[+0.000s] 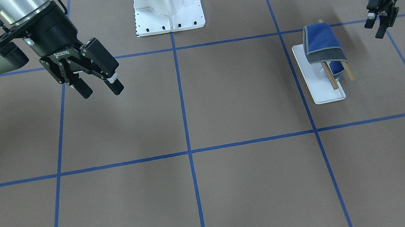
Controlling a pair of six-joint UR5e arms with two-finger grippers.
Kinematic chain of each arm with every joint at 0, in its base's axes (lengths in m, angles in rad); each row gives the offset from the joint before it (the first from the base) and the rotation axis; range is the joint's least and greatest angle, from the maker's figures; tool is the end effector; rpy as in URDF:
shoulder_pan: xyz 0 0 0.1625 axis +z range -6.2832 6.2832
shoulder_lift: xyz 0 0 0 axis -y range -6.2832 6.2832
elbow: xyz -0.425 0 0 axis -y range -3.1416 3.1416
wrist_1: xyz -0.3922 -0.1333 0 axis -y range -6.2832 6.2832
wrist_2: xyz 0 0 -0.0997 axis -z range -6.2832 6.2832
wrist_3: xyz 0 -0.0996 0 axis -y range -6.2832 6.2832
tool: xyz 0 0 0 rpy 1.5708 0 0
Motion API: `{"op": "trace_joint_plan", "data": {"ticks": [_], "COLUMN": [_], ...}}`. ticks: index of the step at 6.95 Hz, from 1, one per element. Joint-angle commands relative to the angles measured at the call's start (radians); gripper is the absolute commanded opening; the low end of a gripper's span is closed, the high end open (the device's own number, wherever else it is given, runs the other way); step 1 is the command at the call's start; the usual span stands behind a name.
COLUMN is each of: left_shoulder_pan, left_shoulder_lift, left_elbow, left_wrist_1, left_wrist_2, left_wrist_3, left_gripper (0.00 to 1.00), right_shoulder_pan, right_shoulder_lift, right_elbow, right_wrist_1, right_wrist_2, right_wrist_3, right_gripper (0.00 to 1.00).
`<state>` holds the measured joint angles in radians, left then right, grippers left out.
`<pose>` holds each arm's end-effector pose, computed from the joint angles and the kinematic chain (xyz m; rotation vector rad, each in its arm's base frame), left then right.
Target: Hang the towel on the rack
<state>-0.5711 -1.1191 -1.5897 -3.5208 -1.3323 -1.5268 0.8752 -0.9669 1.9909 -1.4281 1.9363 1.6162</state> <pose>0.1445 -0.2792 0.6150 0.6504 1.4058 -0.6002 -0.2903 -0.5002 0.1222 0.1719 -1.2034 0.5941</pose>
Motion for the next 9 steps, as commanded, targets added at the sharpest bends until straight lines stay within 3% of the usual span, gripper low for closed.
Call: {"op": "trace_joint_plan", "data": {"ticks": [1, 2, 3, 4, 5, 7, 9], "left_shoulder_pan": [-0.05, -0.147, -0.308, -0.478, -0.594, -0.668, -0.771], "left_shoulder_lift": [-0.024, -0.078, -0.111, -0.178, -0.252, -0.344, -0.412], "left_elbow": [-0.002, -0.01, -0.007, -0.012, -0.015, -0.01, -0.012], "left_wrist_1": [0.041, 0.124, 0.214, 0.33, 0.502, 0.745, 1.031], "left_wrist_2": [-0.019, -0.109, -0.263, -0.454, -0.566, -0.601, -0.645], "left_wrist_3": [0.002, 0.002, 0.005, 0.149, 0.373, 0.668, 1.013], "left_gripper": [0.98, 0.98, 0.98, 0.98, 0.98, 0.98, 0.98], "right_shoulder_pan": [0.005, 0.01, 0.021, 0.037, 0.072, 0.186, 0.25], "right_shoulder_lift": [-0.001, -0.001, -0.027, -0.079, -0.113, -0.23, -0.378], "right_elbow": [0.006, 0.008, 0.032, 0.061, 0.072, 0.066, 0.046], "right_wrist_1": [0.0, 0.0, 0.0, 0.0, -0.006, -0.011, -0.008], "right_wrist_2": [0.0, 0.003, 0.007, 0.019, 0.035, 0.107, 0.115], "right_wrist_3": [-0.004, -0.005, -0.012, -0.044, -0.127, -0.403, -0.683], "right_gripper": [1.0, 1.0, 1.0, 1.0, 1.0, 1.0, 1.0]}}
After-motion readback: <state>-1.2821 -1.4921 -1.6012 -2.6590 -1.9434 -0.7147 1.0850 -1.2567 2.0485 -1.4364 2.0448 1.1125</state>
